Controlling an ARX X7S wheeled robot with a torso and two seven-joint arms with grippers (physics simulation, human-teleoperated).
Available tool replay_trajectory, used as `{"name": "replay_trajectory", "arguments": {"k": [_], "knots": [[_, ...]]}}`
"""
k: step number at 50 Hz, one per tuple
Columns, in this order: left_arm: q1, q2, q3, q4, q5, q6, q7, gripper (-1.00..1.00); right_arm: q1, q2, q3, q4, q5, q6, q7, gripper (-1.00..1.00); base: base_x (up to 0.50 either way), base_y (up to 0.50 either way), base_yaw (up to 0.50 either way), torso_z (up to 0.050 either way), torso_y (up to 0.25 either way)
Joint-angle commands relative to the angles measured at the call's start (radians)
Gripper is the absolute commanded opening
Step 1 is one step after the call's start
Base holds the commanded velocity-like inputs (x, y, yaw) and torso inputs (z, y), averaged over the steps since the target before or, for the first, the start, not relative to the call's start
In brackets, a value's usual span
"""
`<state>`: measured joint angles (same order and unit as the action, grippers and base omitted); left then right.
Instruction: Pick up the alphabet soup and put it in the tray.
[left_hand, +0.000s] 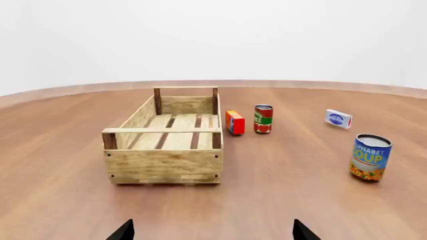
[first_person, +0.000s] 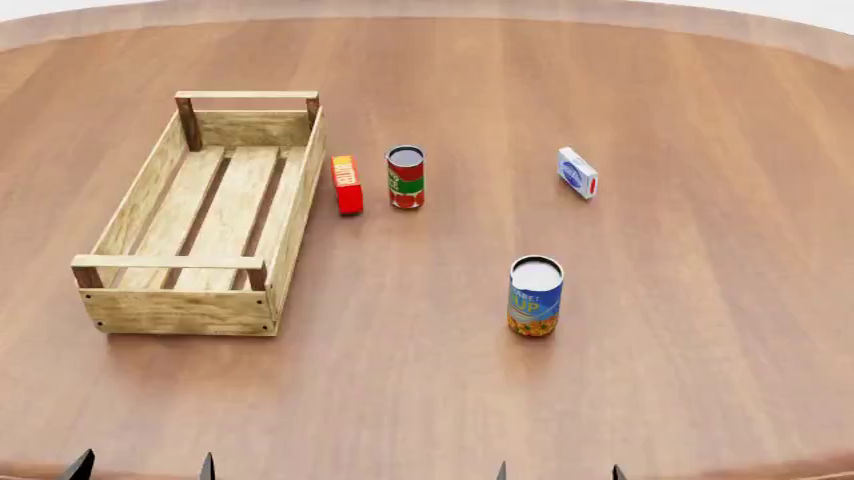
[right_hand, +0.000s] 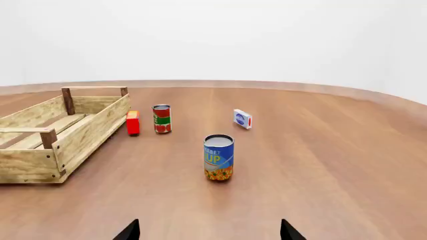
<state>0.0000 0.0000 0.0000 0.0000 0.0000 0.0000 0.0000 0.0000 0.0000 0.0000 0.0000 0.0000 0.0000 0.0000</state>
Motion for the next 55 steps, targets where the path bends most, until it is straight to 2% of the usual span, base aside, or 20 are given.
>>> {"name": "replay_trajectory", "arguments": {"k": [1,8,19,55], "knots": [[-0.003,-0.015,0.026,-0.016,0.006,0.023,-0.032,1.0,0.02,0.015,-0.019,0.029,0.007,0.003,0.028,1.0,0.0,0.0,0.0,0.0,0.0],[0.005,-0.04,0.053,-0.006,-0.018,0.019,-0.059,1.0,0.01,0.041,-0.054,0.017,0.006,-0.022,0.06,1.0,0.02,0.04,0.0,0.0,0.0],[-0.001,-0.06,0.082,-0.022,-0.027,0.033,-0.083,1.0,0.015,0.061,-0.08,0.024,0.03,-0.028,0.076,1.0,0.23,0.34,0.0,0.0,0.0],[0.005,-0.107,0.143,-0.027,-0.034,0.078,-0.144,1.0,0.008,0.105,-0.132,0.008,0.072,-0.042,0.118,1.0,0.36,0.37,0.0,0.0,0.0]]}}
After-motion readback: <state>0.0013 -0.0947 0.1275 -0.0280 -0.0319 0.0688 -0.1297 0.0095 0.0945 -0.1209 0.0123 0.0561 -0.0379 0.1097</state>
